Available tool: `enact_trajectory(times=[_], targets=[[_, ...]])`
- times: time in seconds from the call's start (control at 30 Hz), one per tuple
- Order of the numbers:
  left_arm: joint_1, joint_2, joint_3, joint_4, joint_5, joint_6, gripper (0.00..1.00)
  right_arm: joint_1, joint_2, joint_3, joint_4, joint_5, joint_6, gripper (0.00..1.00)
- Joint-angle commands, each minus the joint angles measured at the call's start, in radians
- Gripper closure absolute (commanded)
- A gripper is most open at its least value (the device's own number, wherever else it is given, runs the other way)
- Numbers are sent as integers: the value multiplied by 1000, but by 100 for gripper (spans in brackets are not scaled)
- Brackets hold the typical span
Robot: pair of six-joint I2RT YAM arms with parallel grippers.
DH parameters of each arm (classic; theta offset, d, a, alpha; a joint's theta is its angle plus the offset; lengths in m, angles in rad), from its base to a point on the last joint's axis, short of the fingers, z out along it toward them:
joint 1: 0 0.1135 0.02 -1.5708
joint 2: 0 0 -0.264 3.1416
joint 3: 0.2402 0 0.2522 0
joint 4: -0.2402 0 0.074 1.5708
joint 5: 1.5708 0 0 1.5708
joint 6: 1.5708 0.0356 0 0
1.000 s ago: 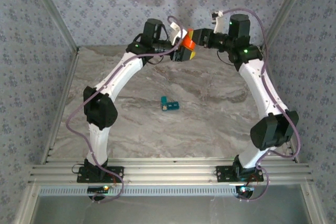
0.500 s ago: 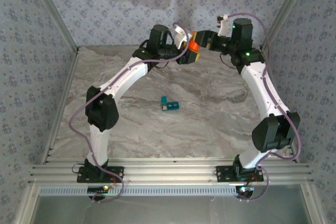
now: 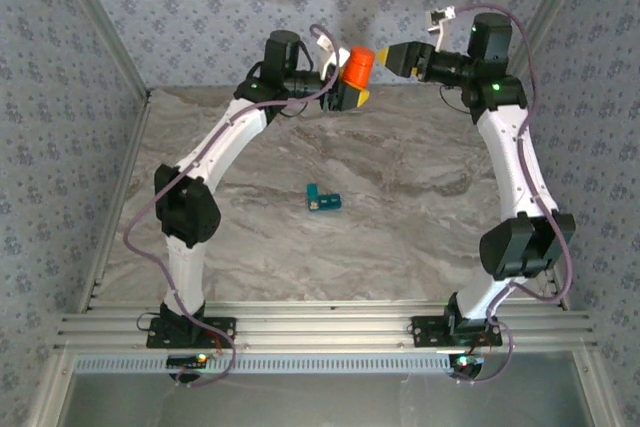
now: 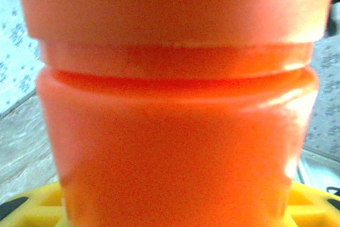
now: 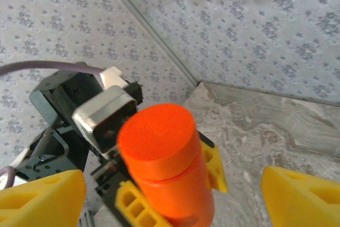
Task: Sort the pills into containers
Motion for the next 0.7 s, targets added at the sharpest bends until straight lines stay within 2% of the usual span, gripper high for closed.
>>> enact_trajectory(times=[0.0, 0.23, 0.47, 0.6, 0.67], targets=[[-1, 7, 70, -60, 106, 14, 100, 28, 46, 82, -83, -66, -41, 12], [-2, 10, 74, -68, 118, 15, 100, 62, 99, 164, -104, -59, -39, 13], [-4, 10, 74, -75, 119, 16, 100, 83, 118, 185, -123, -76, -43, 19], [-3, 12, 77, -73, 116, 16, 100, 89, 120, 186, -129, -82, -43, 33], [-6, 13, 79, -73, 115, 15, 100, 92, 120, 184, -131, -84, -44, 45]])
